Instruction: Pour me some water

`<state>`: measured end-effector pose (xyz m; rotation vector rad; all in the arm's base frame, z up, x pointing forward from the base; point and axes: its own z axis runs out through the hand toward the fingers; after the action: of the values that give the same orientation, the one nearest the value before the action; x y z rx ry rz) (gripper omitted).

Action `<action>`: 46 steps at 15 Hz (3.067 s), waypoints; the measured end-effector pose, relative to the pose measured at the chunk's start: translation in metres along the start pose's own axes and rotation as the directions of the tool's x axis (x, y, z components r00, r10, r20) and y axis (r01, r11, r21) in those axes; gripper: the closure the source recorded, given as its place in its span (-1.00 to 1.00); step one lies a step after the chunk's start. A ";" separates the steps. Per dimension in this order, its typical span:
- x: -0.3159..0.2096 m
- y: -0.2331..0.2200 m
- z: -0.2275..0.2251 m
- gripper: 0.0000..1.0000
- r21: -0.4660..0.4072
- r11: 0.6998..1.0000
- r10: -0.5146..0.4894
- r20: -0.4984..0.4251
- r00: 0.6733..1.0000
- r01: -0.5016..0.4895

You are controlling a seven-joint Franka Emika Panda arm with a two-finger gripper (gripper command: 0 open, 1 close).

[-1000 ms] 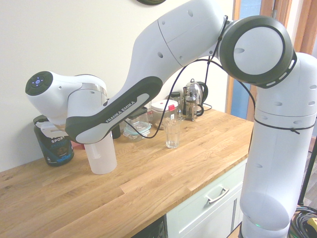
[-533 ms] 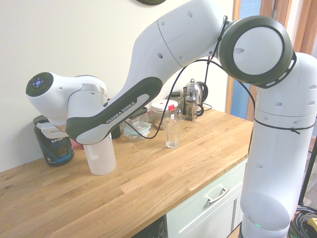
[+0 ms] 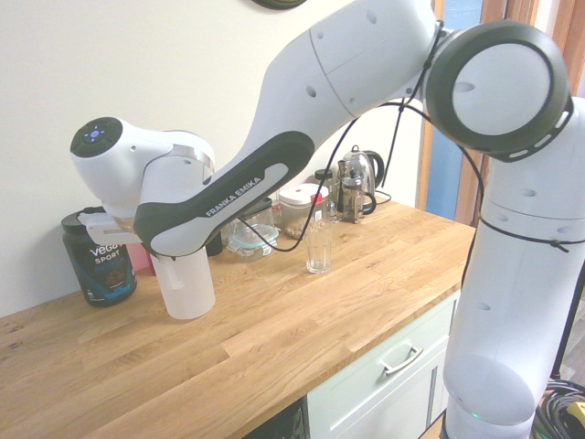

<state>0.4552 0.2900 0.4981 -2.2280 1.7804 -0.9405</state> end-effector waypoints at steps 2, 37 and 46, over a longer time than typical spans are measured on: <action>0.017 0.009 -0.029 1.00 0.025 0.999 -0.032 0.012 0.999 0.031; 0.534 0.244 -0.011 1.00 0.283 0.497 -0.826 0.444 0.348 0.820; 0.507 0.154 0.021 1.00 0.184 0.179 -0.897 0.433 0.084 0.966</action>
<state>0.3921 -0.2258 0.6018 -3.2681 -0.0995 -0.1895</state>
